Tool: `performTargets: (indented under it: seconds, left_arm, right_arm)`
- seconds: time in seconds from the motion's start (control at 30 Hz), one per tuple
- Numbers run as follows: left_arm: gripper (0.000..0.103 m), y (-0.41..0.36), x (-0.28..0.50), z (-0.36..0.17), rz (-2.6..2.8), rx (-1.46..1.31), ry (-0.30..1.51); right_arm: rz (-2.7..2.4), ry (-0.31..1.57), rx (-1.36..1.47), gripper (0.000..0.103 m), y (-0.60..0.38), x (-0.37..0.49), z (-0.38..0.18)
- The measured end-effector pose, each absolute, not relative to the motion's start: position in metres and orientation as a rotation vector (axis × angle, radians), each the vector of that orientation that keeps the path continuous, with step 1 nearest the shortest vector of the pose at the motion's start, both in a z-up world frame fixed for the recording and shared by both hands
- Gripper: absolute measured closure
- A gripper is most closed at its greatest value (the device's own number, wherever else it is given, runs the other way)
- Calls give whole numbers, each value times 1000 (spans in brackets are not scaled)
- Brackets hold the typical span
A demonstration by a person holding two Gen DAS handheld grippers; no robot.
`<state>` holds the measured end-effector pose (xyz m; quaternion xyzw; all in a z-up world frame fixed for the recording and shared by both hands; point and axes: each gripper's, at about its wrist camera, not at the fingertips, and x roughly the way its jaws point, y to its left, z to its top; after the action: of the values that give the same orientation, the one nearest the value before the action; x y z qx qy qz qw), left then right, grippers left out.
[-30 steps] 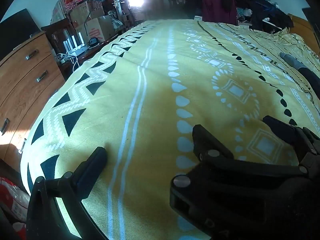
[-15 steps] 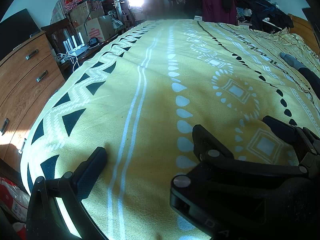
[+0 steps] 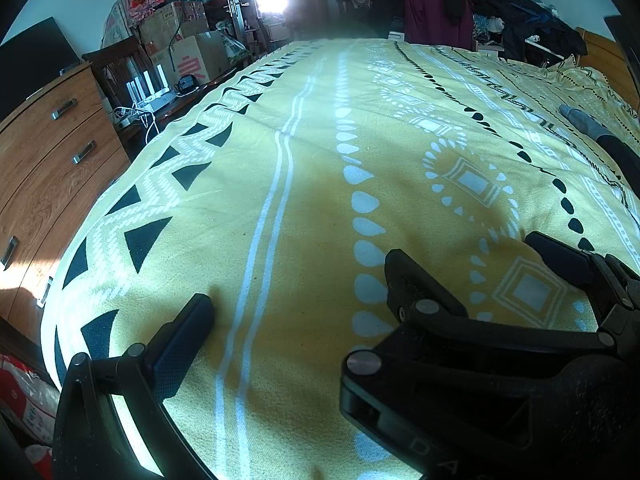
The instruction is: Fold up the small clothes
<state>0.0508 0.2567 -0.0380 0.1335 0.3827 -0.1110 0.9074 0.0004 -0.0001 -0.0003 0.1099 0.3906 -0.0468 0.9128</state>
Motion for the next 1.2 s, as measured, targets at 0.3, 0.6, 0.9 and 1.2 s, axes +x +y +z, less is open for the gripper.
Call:
performTargets:
  seconds: [0.3, 0.6, 0.9, 1.2]
  left_arm:
    - [0, 256, 51, -38, -229, 276, 790]
    - [0, 258, 49, -36, -229, 275, 790]
    - [0, 258, 50, -37, -229, 275, 790]
    - [0, 258, 50, -37, -229, 275, 789]
  right_arm:
    - [-96, 805, 226, 0, 0, 0, 0]
    - [-96, 805, 226, 0, 0, 1, 0]
    - [-96, 805, 226, 0, 0, 0, 0]
    - [-96, 805, 226, 0, 0, 0, 0]
